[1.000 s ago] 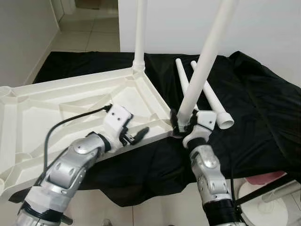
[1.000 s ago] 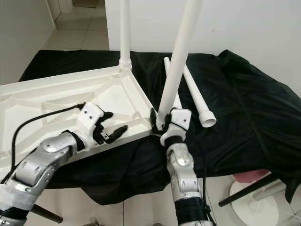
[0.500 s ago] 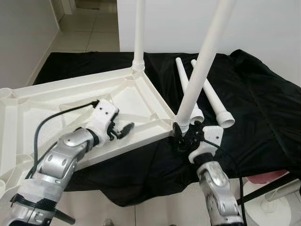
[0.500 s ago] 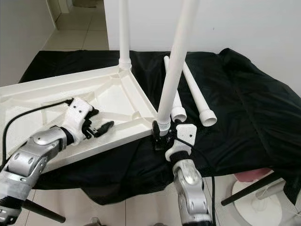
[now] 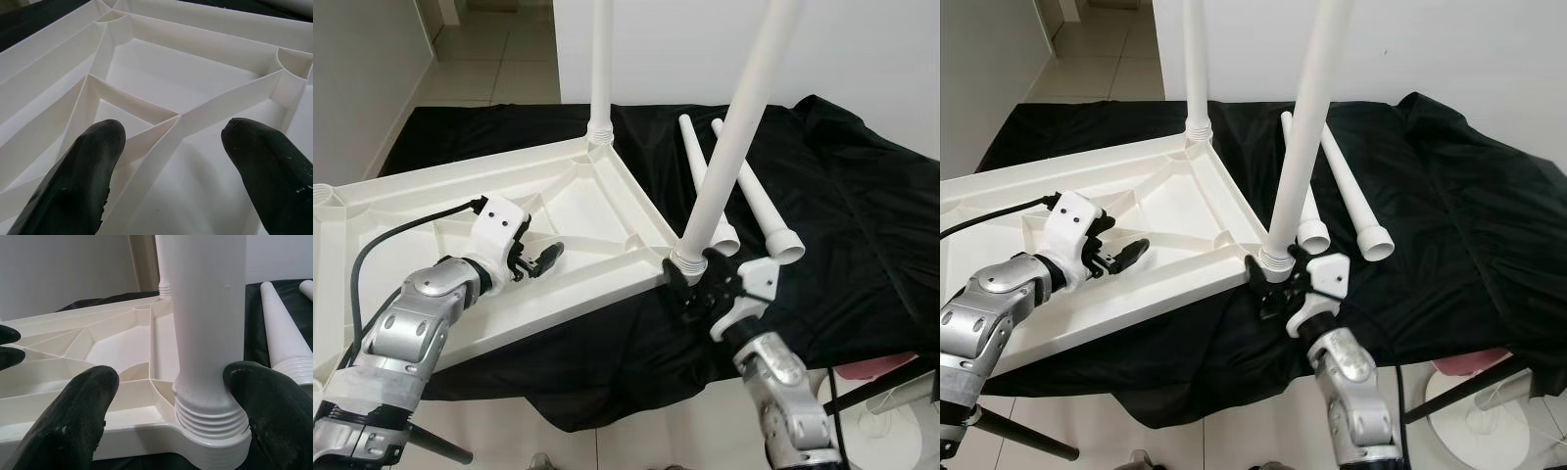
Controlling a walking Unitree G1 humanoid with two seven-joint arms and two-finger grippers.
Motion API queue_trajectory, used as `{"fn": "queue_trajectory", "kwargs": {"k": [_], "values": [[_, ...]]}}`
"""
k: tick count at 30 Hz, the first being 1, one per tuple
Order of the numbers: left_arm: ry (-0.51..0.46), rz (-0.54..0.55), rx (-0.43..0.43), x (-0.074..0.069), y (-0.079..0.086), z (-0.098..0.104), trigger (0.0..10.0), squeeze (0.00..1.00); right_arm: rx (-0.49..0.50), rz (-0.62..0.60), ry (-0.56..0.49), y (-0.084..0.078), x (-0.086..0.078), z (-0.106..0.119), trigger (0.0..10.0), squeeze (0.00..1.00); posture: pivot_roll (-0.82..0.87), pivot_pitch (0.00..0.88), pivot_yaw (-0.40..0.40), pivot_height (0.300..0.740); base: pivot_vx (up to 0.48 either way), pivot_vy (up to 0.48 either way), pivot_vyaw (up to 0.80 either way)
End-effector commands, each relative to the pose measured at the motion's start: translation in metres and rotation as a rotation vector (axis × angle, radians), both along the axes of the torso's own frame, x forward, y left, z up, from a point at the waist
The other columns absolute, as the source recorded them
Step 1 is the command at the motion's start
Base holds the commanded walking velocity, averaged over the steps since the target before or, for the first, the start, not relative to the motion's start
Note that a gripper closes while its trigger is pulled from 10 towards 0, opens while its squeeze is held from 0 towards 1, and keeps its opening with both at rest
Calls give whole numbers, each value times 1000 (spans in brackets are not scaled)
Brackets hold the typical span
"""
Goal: Building children table
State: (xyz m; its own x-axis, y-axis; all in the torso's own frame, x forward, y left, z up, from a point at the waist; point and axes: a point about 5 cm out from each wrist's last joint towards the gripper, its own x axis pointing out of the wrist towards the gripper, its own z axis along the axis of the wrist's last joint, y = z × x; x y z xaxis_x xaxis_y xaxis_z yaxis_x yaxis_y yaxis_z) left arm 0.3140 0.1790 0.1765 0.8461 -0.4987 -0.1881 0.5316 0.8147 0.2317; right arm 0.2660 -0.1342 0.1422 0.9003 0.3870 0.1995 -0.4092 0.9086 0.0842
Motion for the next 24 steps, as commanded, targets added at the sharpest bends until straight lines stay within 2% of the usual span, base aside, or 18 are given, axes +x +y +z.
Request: {"fn": "queue_trajectory", "kwargs": {"k": [1,8,11,13,16,18,20,24], "values": [[5,39,2,-5,6,-2,10000,0,-11,32,20,-3,4,-2,10000,0,16,116,-40,740,0,0,0],[3,61,-4,-13,9,-3,10000,0,-58,80,12,-13,23,3,10000,0,30,119,-52,740,0,0,0],[2,64,-3,-14,10,-3,10000,0,-74,66,12,-21,37,6,10000,0,39,120,-58,740,0,0,0],[2,64,-3,-14,10,-3,10000,0,-74,66,12,-21,37,6,10000,0,39,120,-58,740,0,0,0],[1,66,0,-17,12,-3,10000,0,-80,13,23,-30,53,6,10000,0,49,122,-59,740,0,0,0],[1,66,0,-17,12,-3,10000,0,-80,13,23,-30,53,6,10000,0,49,122,-59,740,0,0,0],[3,68,3,-19,13,-2,10000,0,-71,-49,40,-34,67,2,10000,0,53,126,-54,740,0,0,0],[4,69,8,-20,14,-1,10000,0,-48,-67,26,-32,75,3,10000,0,53,127,-46,740,0,0,0]]}}
